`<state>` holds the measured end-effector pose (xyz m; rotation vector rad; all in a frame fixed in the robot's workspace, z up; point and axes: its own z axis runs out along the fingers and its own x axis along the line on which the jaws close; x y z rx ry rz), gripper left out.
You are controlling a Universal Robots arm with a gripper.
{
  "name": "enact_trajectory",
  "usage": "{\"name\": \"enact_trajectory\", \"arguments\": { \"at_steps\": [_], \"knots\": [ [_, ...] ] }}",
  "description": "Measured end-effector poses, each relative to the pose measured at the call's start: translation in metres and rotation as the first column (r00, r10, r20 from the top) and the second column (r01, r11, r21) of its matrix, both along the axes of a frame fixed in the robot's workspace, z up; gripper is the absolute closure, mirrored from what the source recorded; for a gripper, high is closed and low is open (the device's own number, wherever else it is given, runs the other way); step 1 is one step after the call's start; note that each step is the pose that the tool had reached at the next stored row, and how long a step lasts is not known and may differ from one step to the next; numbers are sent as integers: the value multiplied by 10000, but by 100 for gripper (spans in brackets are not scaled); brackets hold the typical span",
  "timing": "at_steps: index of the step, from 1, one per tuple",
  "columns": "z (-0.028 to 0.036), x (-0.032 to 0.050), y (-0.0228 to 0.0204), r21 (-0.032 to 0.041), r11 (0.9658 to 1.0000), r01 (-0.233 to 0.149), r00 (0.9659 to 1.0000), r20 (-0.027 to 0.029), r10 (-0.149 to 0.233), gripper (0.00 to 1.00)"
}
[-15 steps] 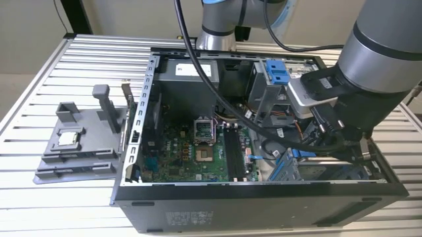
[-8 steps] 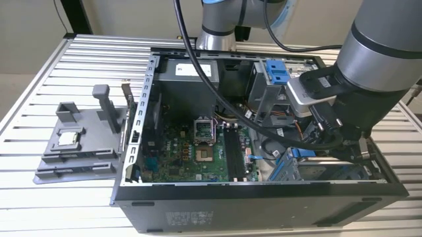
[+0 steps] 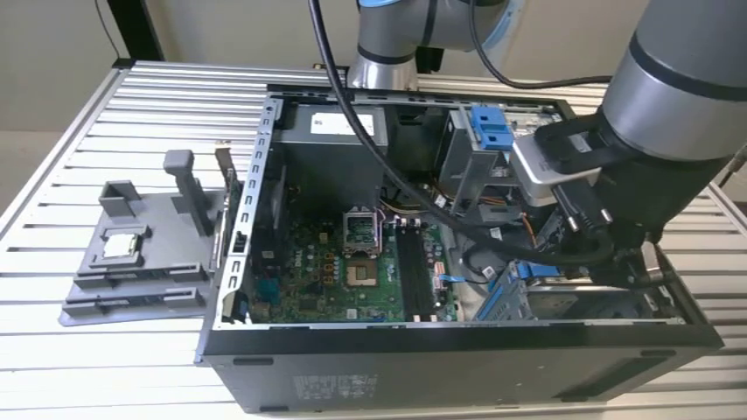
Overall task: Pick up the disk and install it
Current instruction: 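Insert the second disk wire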
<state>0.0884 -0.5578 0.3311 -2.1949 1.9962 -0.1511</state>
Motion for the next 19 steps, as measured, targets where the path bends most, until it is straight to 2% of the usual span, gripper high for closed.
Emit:
{"name": "enact_trajectory", "arguments": {
  "at_steps": [9,12,13,19],
  "knots": [
    [402,-2,0,0,10000,1,10000,0,-1,0],
    [407,-2,0,0,10000,1,10000,0,-1,0],
    [407,-2,0,0,10000,0,10000,0,0,100],
    [408,-2,0,-2,10000,1,10000,0,-1,100]
  ]
}}
